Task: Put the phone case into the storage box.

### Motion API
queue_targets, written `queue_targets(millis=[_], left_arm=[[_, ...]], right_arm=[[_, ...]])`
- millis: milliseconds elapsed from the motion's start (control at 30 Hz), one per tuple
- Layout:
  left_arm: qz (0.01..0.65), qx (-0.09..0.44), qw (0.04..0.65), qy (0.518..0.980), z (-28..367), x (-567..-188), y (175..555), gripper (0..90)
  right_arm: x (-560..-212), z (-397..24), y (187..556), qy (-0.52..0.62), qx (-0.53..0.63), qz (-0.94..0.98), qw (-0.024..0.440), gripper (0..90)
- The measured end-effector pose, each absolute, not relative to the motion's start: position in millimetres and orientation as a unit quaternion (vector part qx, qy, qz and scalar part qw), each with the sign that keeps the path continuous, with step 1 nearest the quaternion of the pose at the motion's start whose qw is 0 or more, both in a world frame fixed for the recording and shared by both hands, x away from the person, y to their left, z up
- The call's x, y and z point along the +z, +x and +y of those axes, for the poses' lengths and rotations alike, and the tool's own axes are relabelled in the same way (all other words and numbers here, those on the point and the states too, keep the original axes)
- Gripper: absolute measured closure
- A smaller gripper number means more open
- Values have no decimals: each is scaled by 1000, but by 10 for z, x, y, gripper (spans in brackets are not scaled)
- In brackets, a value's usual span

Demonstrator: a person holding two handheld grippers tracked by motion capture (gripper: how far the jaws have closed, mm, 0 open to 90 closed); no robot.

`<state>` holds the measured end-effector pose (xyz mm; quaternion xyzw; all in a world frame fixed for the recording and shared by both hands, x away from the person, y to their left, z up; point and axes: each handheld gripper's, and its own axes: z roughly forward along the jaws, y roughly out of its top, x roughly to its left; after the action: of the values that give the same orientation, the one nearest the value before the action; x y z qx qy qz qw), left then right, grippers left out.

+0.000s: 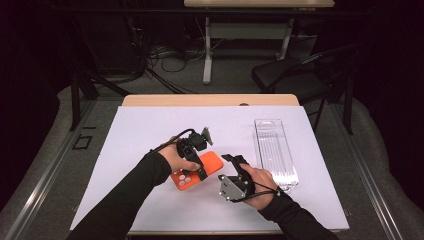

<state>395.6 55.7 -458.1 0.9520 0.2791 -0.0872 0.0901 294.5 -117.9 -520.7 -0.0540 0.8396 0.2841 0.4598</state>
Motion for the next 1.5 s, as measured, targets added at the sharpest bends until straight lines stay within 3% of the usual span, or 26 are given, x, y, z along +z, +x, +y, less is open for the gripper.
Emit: queue_targets(millis=[767, 1100, 1500], left_arm=[[265, -94, 82, 956, 469, -4604, 3933, 162], [267, -96, 85, 955, 440, -4613, 3919, 162], [262, -99, 85, 956, 421, -4624, 3913, 162]], right_arm=[[-5255, -1140, 2922, -103, 243, 835, 483, 377], [-5260, -1120, 2896, -110, 237, 832, 490, 366], [-5279, -1089, 2861, -125, 232, 832, 488, 447]])
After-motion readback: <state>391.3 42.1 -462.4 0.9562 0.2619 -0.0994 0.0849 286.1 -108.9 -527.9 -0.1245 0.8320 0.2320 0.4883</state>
